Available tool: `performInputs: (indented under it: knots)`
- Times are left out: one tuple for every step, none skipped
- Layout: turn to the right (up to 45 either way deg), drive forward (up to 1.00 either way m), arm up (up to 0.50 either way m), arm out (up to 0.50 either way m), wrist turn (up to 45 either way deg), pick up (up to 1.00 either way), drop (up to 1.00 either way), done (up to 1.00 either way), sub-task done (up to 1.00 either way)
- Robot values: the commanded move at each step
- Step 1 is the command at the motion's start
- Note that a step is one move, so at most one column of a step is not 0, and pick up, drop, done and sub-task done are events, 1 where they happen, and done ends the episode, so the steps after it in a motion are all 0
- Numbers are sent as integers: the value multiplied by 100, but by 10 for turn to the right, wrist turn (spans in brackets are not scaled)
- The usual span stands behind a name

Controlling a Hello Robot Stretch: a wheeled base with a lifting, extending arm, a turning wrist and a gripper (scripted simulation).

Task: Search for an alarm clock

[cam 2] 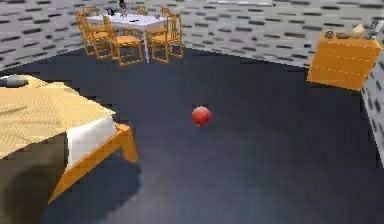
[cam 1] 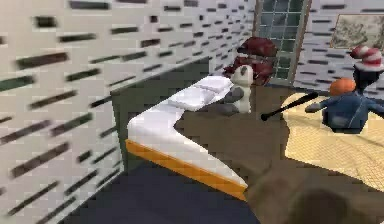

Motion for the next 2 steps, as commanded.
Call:
performInputs:
  knots:
    - [450,0,0,0,0,0,0,0,0]
    - [60,0,0,0,0,0,0,0,0]
